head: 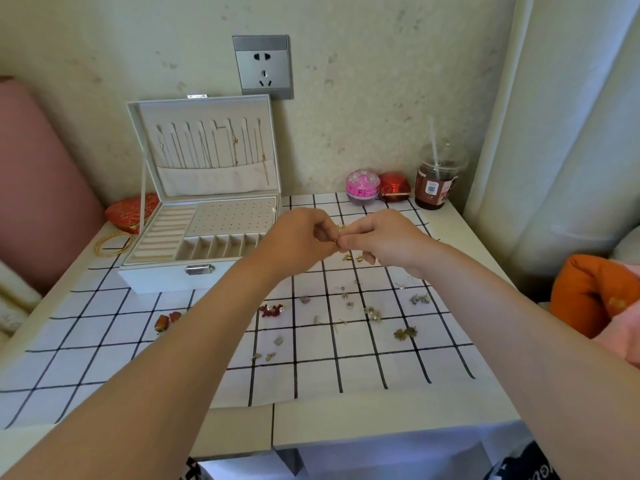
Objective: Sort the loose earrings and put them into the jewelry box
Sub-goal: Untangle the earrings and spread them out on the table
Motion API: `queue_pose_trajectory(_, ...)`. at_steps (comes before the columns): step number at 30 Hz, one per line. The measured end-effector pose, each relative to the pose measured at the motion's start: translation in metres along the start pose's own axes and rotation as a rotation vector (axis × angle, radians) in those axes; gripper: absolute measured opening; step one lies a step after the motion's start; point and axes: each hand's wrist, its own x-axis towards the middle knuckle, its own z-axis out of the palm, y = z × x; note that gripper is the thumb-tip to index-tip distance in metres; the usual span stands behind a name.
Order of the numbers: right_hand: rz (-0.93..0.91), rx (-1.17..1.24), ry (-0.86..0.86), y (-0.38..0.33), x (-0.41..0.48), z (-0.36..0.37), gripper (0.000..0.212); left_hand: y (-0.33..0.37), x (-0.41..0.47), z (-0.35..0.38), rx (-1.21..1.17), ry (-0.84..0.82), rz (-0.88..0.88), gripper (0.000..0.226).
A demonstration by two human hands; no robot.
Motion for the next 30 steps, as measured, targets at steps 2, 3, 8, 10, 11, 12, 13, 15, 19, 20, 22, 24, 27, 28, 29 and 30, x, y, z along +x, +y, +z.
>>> queue_pose_trajectory(2,0.019,0.039,-0.001,-0.004,-0.003,0.002,0.009,-0.001,-0.004,-0.006,-0.056,0.009,0.001,0.010)
queue_pose_trajectory(3,0.020,0.040,0.004,-0.006,-0.004,0.004,0.008,-0.003,-0.007,-0.009,-0.087,0.008,0.003,0.011)
queue_pose_trajectory(8,-0.110,-0.094,0.056,-0.011,-0.007,0.015,0.005,-0.009,-0.021,-0.020,-0.223,0.015,0.042,0.017)
queue_pose_trajectory(10,-0.160,-0.182,0.057,-0.012,-0.010,0.019,0.006,-0.009,-0.027,-0.025,-0.165,0.022,0.059,0.013)
queue_pose_trajectory(11,-0.170,-0.271,0.070,-0.013,-0.011,0.021,0.007,-0.010,-0.030,-0.026,-0.120,0.018,0.064,0.012)
queue_pose_trajectory(12,-0.178,-0.403,0.093,-0.013,-0.012,0.023,0.009,-0.011,-0.033,-0.027,-0.072,0.000,0.065,0.012)
queue_pose_trajectory(13,-0.188,-0.543,0.108,-0.013,-0.013,0.024,0.011,-0.011,-0.036,-0.028,-0.014,-0.032,0.066,0.013)
queue_pose_trajectory(15,-0.187,-0.728,0.084,-0.013,-0.016,0.028,0.013,-0.012,-0.042,-0.024,0.159,-0.130,0.065,0.017)
queue_pose_trajectory(19,-0.132,-0.746,-0.066,-0.009,-0.019,0.031,0.011,-0.016,-0.051,-0.011,0.450,-0.300,0.030,0.024)
queue_pose_trajectory(20,-0.120,-0.690,-0.113,-0.008,-0.019,0.032,0.010,-0.015,-0.050,-0.009,0.497,-0.329,0.010,0.025)
queue_pose_trajectory(22,-0.109,-0.618,-0.187,-0.007,-0.019,0.034,0.008,-0.012,-0.049,-0.007,0.547,-0.364,-0.026,0.025)
queue_pose_trajectory(24,-0.118,-0.625,-0.229,-0.008,-0.018,0.037,0.008,-0.012,-0.050,-0.006,0.543,-0.369,-0.041,0.023)
queue_pose_trajectory(27,-0.145,-0.673,-0.258,-0.010,-0.016,0.045,0.008,-0.018,-0.054,-0.005,0.451,-0.295,-0.024,0.015)
queue_pose_trajectory(28,-0.153,-0.703,-0.268,-0.010,-0.015,0.049,0.008,-0.021,-0.055,-0.006,0.430,-0.286,-0.024,0.014)
queue_pose_trajectory(29,-0.160,-0.733,-0.272,-0.010,-0.014,0.053,0.008,-0.023,-0.057,-0.006,0.420,-0.282,-0.022,0.013)
queue_pose_trajectory(30,-0.166,-0.759,-0.265,-0.010,-0.013,0.056,0.008,-0.024,-0.057,-0.007,0.416,-0.278,-0.021,0.012)
